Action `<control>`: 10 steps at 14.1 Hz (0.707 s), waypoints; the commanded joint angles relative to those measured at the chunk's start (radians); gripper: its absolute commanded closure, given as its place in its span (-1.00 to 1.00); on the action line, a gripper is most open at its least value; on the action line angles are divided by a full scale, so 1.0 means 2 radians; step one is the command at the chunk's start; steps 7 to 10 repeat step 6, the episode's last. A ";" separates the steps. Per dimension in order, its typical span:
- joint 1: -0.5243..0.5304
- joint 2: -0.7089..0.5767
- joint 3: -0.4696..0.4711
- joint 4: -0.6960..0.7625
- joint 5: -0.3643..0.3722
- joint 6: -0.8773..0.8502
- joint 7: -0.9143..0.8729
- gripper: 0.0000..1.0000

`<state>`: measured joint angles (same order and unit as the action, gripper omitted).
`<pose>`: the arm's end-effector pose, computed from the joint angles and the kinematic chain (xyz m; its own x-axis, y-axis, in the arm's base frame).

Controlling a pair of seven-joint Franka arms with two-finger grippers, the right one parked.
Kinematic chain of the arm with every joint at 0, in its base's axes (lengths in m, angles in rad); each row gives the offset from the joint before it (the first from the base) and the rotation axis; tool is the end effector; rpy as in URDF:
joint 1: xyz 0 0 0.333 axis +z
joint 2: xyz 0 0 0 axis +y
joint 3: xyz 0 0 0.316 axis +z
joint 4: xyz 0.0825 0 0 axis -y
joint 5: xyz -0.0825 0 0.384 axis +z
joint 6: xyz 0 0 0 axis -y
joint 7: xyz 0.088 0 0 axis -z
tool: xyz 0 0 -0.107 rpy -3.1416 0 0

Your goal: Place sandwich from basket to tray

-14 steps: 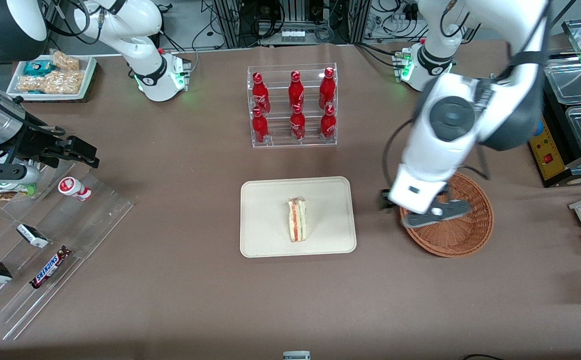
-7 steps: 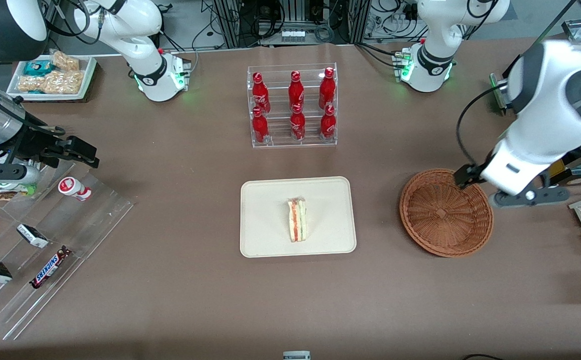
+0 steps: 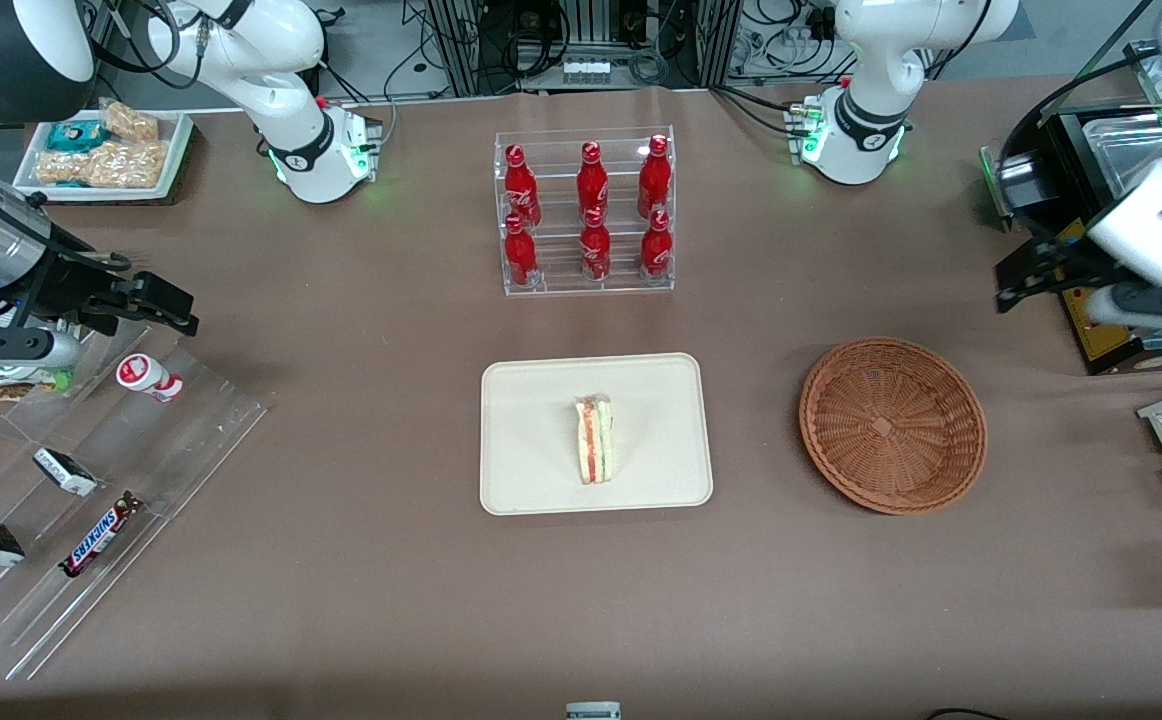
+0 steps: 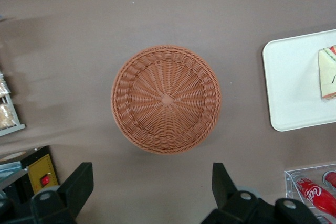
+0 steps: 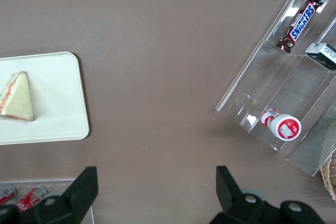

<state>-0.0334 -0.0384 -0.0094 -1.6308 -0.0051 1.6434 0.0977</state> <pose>0.5488 -0.0241 0.6237 0.9889 -0.1396 0.0512 -0.1398 -0.9902 -0.0002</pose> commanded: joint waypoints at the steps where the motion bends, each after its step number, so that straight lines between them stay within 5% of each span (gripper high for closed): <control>1: 0.003 0.005 -0.001 0.016 -0.007 -0.011 0.012 -1.00; 10: 0.003 0.018 -0.001 0.020 -0.004 -0.002 0.012 -1.00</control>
